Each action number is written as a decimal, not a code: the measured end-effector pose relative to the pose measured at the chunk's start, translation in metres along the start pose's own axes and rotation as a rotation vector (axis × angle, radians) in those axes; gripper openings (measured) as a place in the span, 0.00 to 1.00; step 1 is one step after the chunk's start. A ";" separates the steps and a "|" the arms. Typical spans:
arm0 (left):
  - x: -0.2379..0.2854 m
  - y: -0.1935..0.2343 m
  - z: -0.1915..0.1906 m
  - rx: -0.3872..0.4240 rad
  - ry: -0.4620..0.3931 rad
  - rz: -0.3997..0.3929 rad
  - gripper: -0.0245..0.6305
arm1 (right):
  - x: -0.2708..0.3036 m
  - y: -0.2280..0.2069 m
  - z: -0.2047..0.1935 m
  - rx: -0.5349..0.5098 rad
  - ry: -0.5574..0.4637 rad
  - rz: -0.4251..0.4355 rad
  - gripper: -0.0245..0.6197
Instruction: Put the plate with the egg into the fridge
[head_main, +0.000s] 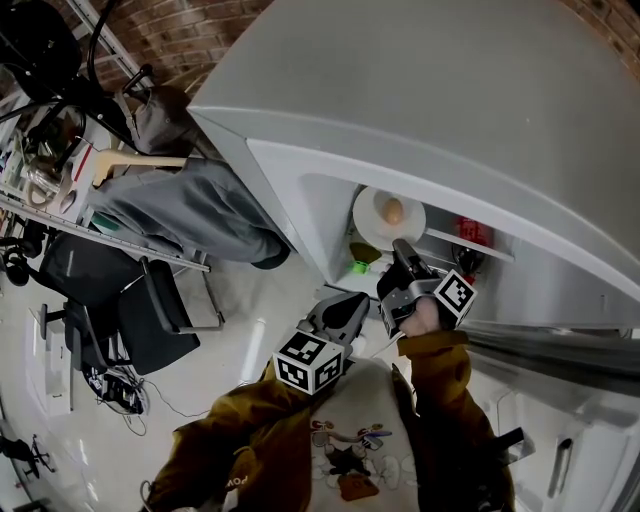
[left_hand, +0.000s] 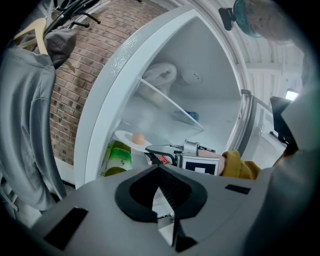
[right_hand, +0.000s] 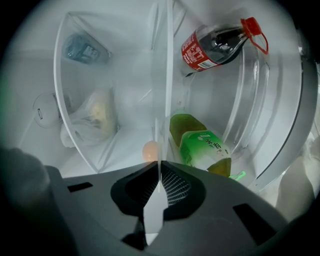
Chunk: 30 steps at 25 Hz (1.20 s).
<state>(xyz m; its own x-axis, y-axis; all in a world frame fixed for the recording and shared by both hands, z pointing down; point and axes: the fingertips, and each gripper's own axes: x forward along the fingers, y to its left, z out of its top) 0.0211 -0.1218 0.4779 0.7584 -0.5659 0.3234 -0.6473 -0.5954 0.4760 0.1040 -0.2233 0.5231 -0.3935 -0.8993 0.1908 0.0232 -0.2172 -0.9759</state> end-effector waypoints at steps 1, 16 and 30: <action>0.000 0.001 0.000 -0.002 0.000 0.002 0.05 | 0.001 -0.001 0.001 0.001 -0.003 -0.003 0.07; 0.004 0.005 0.003 -0.004 0.003 0.000 0.05 | 0.012 0.002 0.007 0.023 -0.035 -0.009 0.07; 0.005 0.010 0.008 -0.011 -0.010 0.012 0.05 | 0.024 0.006 0.011 0.042 -0.046 -0.010 0.07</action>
<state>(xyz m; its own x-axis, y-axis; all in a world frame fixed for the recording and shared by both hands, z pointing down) 0.0173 -0.1351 0.4781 0.7497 -0.5789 0.3206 -0.6553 -0.5820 0.4814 0.1048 -0.2501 0.5228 -0.3511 -0.9133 0.2065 0.0588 -0.2416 -0.9686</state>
